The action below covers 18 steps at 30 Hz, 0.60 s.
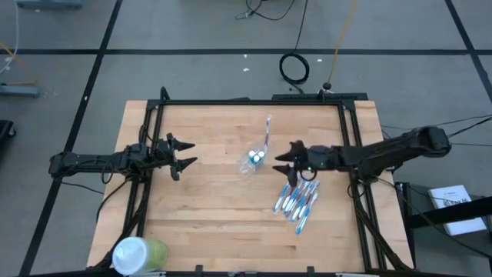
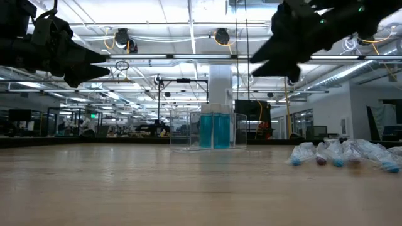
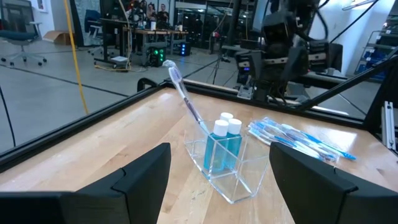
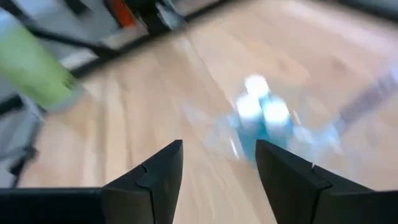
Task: Pick & Place toothbrushing station
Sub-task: Put the purple toothbrush into the transparent organizer
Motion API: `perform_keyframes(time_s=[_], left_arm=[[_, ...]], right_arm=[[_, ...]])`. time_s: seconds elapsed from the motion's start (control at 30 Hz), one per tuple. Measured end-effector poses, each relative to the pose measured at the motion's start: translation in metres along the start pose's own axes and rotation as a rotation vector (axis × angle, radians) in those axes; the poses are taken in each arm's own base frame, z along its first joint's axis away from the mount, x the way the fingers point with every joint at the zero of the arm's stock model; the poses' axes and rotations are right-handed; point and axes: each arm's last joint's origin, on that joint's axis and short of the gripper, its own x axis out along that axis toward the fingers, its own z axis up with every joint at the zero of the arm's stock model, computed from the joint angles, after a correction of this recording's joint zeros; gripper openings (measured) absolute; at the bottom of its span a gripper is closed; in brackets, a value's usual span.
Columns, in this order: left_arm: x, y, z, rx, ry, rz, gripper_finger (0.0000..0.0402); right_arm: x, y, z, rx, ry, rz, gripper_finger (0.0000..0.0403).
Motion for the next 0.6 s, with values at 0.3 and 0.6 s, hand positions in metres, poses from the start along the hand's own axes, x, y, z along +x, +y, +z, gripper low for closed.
perform_keyframes(time_s=[0.3,0.6], left_arm=[[0.000,0.000,0.000,0.000,0.000,-0.001,0.0283],[0.000,0.000,0.000,0.000,0.000,0.000,0.0283]], right_arm=[[-0.033,0.017,-0.017,0.205,0.372,-0.264,0.0196],[-0.050,0.003,-0.037,0.515,0.568,-0.529,0.0196]])
